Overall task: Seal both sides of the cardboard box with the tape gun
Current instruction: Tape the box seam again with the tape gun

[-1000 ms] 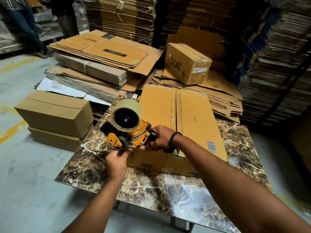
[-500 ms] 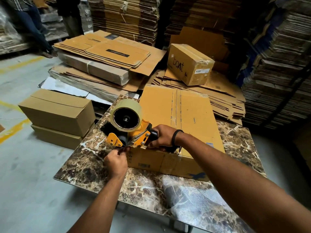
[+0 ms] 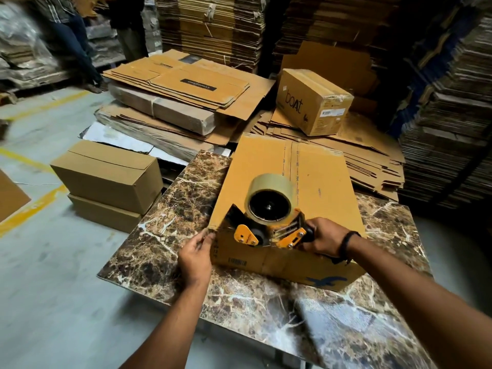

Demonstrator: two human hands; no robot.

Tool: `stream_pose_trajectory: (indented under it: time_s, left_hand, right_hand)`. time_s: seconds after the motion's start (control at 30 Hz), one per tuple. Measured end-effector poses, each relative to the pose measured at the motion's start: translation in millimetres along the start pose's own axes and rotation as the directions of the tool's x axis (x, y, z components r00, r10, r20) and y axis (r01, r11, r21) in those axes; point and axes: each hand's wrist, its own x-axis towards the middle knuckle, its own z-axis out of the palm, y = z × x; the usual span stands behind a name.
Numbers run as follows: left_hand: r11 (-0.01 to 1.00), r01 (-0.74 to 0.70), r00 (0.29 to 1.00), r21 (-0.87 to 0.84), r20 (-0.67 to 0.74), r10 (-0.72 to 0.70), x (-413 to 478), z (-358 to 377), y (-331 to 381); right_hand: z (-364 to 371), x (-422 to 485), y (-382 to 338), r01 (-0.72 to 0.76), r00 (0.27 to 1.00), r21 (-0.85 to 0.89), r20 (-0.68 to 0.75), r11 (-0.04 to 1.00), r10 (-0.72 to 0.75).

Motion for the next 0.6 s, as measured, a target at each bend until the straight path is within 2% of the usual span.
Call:
stream_pose_trajectory:
  time_s: [0.13,0.27,0.4,0.5,0.6]
  left_hand:
    - [1.0,0.015,0.996,0.019,0.092,-0.016,-9.2,-7.9,3.3]
    - [0.987,0.148,0.976,-0.061,0.173,-0.135,-6.3,-27.5,-8.9]
    - [0.991,0.05,0.985,-0.123,0.173,-0.029,8.3,-35.9,3.7]
    - [0.995,-0.061,0.964,-0.073,0.253,0.078,12.3,-29.3,12.1]
    - [0.996,-0.08,0.96,-0.035,0.267,0.086,0.2,-23.6,4.2]
  right_hand:
    - [1.9,-0.3,-1.1,0.0,1.0,0.046,-0.028,0.999,0.001]
    - [2.5,-1.6,-3.6,0.012,0.998,0.028,-0.055,1.0,-0.01]
    - [2.4,0.2,-2.0,-0.005,0.999,0.044,-0.045,0.999,0.007]
    - [2.9,2.1,0.0,-0.011,0.999,0.058,-0.042,0.998,0.013]
    - [3.2,1.2,0.6,-0.009,0.999,0.046,-0.048,0.999,0.012]
